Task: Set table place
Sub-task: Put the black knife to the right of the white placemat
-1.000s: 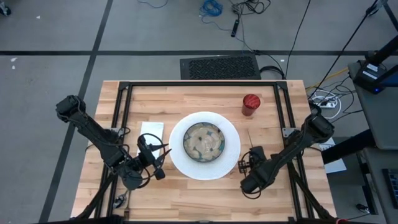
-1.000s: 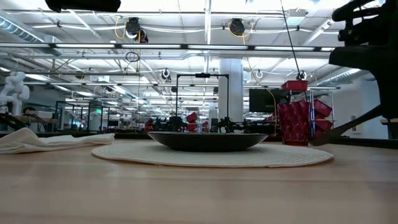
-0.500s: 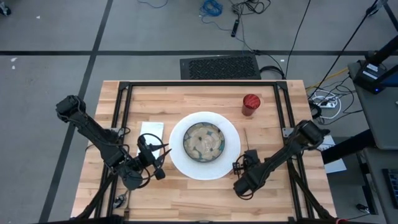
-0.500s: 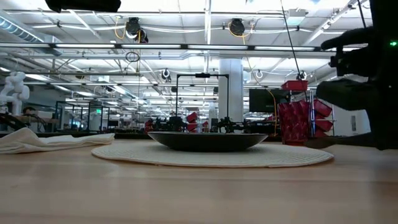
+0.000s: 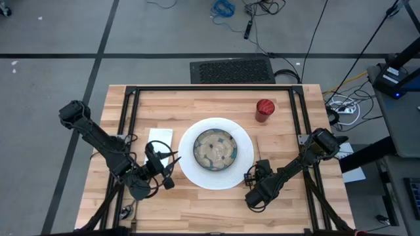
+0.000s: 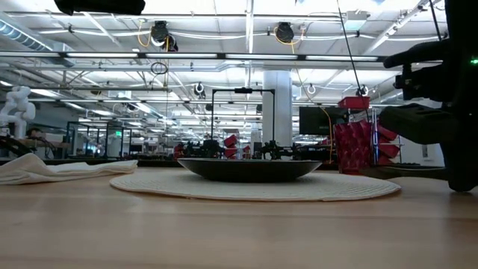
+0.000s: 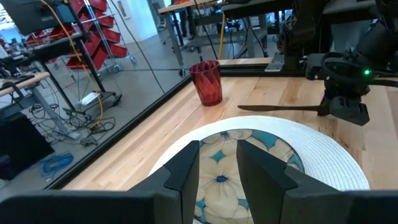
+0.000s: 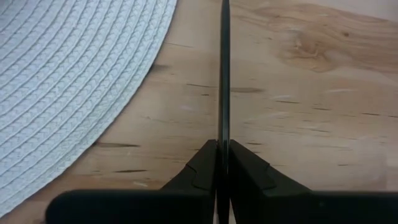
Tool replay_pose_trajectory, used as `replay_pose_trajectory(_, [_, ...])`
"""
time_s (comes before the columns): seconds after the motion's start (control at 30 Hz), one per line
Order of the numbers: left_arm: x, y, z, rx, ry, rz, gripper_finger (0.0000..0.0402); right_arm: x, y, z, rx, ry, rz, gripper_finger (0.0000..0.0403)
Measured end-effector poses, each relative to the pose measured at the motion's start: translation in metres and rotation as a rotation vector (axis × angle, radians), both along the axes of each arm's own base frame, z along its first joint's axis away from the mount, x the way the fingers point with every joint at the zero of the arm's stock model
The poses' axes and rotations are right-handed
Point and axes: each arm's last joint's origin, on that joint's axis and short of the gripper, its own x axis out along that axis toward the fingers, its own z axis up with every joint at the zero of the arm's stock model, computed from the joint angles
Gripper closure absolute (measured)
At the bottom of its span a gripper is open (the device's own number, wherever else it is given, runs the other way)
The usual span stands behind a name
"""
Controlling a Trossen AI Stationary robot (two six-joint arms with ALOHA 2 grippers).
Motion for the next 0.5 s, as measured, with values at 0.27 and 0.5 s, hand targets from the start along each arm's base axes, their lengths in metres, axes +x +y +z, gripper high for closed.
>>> replay_pose_trajectory(0.27, [-0.0001,-0.0001,0.0,0.001,0.0,0.0,0.0307,0.0021,0.0015,-0.0009,0.017,-0.026,-0.005,0.0388])
replay_pose_trajectory(0.5, [-0.0001,0.0,-0.0001,0.001,0.001,0.0,0.0307,0.0013,0.0027,0.0065,0.059,-0.041,-0.012,0.0387])
